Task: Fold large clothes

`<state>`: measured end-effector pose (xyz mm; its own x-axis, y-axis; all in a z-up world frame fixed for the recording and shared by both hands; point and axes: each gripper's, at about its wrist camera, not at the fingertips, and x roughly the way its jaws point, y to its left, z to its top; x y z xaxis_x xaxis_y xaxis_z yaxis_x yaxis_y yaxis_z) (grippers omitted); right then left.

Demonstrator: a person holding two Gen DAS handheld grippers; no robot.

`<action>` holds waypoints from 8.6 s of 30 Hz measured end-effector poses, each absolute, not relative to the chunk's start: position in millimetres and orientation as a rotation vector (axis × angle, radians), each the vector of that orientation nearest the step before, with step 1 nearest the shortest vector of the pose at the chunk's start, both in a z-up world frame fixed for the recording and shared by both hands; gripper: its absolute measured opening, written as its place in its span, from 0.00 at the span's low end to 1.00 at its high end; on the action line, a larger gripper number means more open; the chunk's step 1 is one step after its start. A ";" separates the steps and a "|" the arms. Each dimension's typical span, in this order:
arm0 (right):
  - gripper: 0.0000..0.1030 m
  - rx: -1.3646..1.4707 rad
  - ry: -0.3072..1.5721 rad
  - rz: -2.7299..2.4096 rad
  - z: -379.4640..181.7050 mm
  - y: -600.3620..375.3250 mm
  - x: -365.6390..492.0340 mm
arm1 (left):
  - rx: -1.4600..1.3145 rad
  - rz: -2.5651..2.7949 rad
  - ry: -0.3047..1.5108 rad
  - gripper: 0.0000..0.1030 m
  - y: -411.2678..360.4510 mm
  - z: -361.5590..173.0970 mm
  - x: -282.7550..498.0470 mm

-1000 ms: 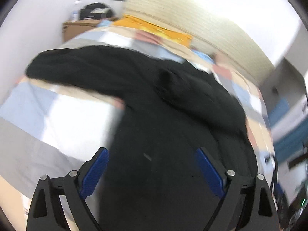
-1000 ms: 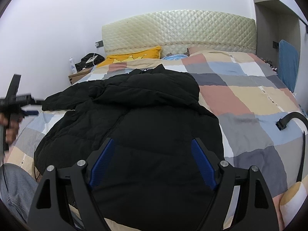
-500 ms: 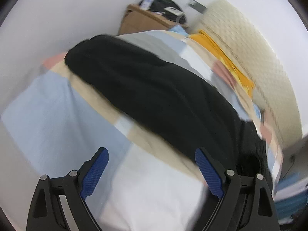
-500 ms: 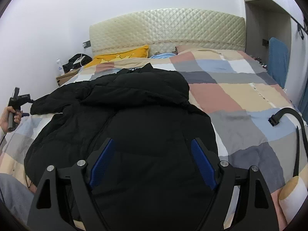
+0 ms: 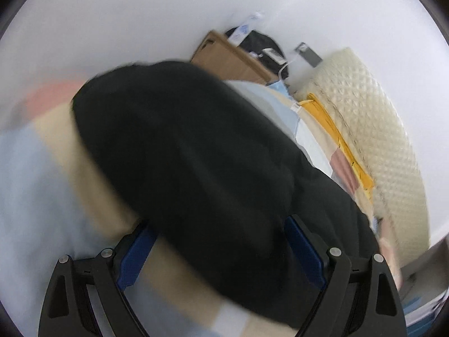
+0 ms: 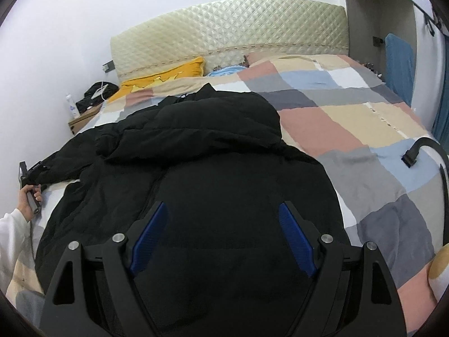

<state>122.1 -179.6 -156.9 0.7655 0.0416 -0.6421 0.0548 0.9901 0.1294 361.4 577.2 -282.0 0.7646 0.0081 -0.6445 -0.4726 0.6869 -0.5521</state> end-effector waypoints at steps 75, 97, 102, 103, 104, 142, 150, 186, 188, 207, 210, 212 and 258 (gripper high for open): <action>1.00 0.259 0.536 0.089 -138.0 -291.1 65.1 | -0.049 -0.325 0.661 0.05 -134.5 -59.4 385.4; 1.00 0.329 0.587 0.056 -161.8 -308.7 82.9 | 0.081 -0.287 0.723 0.21 -168.0 -164.8 384.8; 1.00 0.300 0.578 0.047 -160.4 -305.7 82.5 | 0.139 -0.231 0.630 0.58 -165.1 -140.7 356.1; 1.00 0.296 0.576 0.049 -159.7 -305.2 82.0 | 0.144 -0.241 0.620 0.58 -163.1 -135.8 350.4; 1.00 0.292 0.573 0.049 -159.2 -305.3 81.4 | 0.147 -0.249 0.612 0.58 -159.8 -130.7 344.3; 0.93 0.248 0.604 0.166 -138.2 -255.0 247.3 | -0.059 -0.070 0.589 0.59 63.3 -103.1 172.6; 0.91 0.439 0.630 0.159 -196.7 -279.8 293.6 | -0.093 -0.044 0.626 0.59 70.9 -124.6 191.8; 0.23 0.128 0.690 0.107 -180.6 -264.5 310.2 | -0.109 -0.053 0.809 0.59 68.9 -157.6 205.9; 0.29 0.092 0.697 0.099 -177.0 -260.7 303.7 | -0.112 -0.061 0.819 0.59 68.6 -158.4 204.8; 0.43 0.044 0.651 0.191 -136.4 -240.8 170.8 | -0.103 -0.030 0.788 0.59 71.8 -145.2 188.3; 0.43 0.043 0.669 0.184 -142.7 -245.8 143.3 | -0.106 -0.026 0.780 0.59 73.3 -141.5 182.5; 0.43 0.049 0.678 0.181 -143.9 -250.5 129.5 | -0.109 -0.028 0.778 0.59 73.9 -139.2 178.2; 1.00 0.395 1.681 0.255 -291.5 -303.1 138.6 | -0.291 -0.097 1.028 0.59 106.3 -171.3 143.3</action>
